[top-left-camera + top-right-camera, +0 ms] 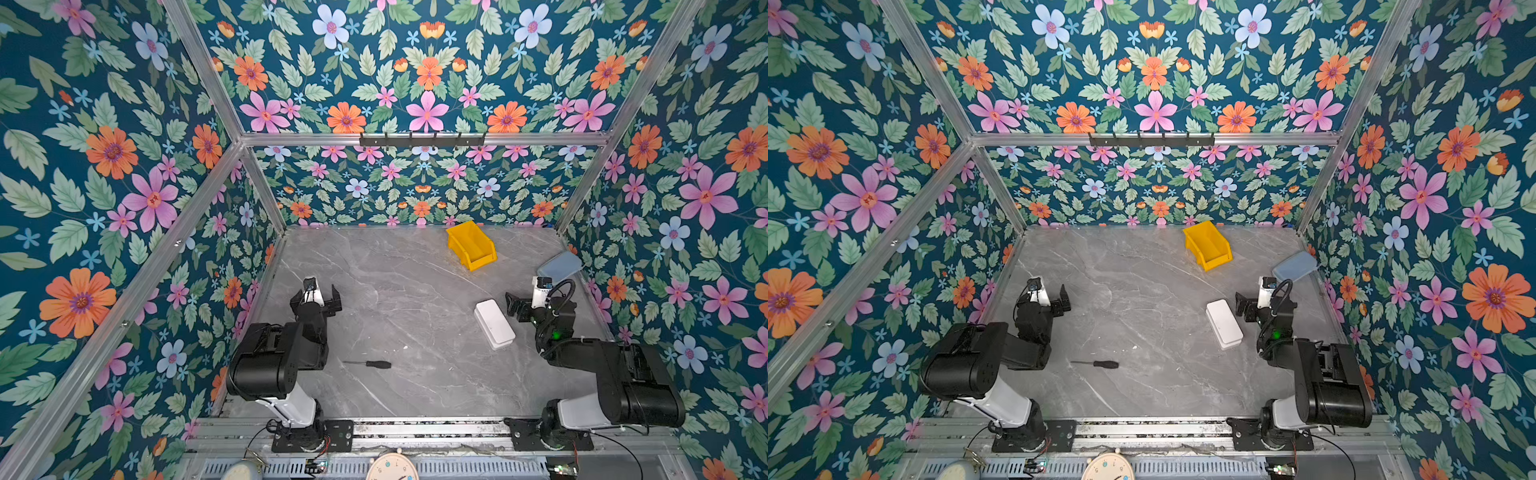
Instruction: Put the screwdriver in the bin
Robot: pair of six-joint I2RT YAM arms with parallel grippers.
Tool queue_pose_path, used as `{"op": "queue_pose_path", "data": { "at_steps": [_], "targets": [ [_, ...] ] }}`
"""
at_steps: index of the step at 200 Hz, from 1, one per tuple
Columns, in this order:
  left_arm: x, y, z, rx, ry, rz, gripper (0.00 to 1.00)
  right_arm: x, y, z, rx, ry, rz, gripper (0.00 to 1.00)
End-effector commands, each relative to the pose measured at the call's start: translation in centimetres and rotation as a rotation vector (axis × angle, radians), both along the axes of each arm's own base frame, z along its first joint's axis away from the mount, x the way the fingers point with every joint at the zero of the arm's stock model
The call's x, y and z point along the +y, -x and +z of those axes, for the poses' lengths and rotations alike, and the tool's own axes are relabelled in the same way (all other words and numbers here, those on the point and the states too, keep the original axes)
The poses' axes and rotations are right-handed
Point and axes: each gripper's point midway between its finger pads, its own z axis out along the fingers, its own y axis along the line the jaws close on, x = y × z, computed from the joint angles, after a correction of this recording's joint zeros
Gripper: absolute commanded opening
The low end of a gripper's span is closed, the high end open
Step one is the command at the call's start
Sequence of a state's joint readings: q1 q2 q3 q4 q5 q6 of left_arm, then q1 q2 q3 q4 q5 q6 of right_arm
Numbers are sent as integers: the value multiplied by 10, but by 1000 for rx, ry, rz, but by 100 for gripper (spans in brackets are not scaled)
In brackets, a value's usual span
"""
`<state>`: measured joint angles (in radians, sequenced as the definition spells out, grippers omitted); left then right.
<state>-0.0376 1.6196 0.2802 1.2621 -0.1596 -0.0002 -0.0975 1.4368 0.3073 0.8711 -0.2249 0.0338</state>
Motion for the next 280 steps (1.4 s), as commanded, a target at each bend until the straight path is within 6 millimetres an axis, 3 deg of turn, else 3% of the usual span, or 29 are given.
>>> {"op": "queue_pose_path", "data": {
  "at_steps": [1,155,192,251,280],
  "targets": [
    [0,0,2,-7,0,-2,100,-1,-2,3,-8,-7,-10,99],
    [0,2,4,-19,-2,-1,100,-1,-1,4,-15,-4,-11,99],
    [-3,13,23,-57,-30,16,100,-3,4,20,-12,1,-20,99],
    [-30,22,59,-82,-33,-56,100,10,15,50,-14,76,15,99],
    [-63,26,81,-74,-36,-92,100,32,19,68,-23,154,80,99]
  ]
}}
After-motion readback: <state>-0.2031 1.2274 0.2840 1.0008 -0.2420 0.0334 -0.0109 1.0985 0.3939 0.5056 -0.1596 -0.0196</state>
